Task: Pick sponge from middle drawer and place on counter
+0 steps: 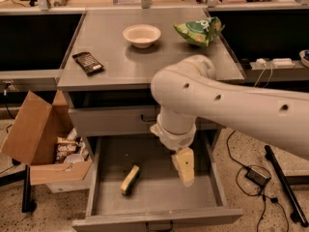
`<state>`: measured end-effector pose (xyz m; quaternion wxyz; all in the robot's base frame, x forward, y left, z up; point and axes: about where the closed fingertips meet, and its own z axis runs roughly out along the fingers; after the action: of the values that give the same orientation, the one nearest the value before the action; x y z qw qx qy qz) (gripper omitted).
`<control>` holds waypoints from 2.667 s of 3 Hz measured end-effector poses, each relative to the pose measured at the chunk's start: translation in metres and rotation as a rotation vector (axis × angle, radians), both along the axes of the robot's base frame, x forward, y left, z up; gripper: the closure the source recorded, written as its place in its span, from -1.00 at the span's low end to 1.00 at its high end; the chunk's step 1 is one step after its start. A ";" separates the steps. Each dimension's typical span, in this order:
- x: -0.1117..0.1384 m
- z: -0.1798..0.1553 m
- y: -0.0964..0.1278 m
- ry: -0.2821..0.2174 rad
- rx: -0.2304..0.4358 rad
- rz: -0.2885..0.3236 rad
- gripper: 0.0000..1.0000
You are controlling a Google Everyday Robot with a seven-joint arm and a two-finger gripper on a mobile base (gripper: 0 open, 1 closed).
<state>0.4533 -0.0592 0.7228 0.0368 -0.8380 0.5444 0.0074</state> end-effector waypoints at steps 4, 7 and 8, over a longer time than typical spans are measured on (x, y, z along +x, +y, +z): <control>0.020 -0.174 -0.002 0.063 0.056 0.154 -1.00; 0.046 -0.216 0.025 0.034 0.052 0.254 -1.00; 0.068 -0.250 0.042 -0.006 0.099 0.325 -1.00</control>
Offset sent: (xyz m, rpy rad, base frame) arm 0.0193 -0.0145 -0.1500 -0.0761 0.0435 0.1652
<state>0.5211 -0.0168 0.4728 0.0778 -0.9121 0.4008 0.0377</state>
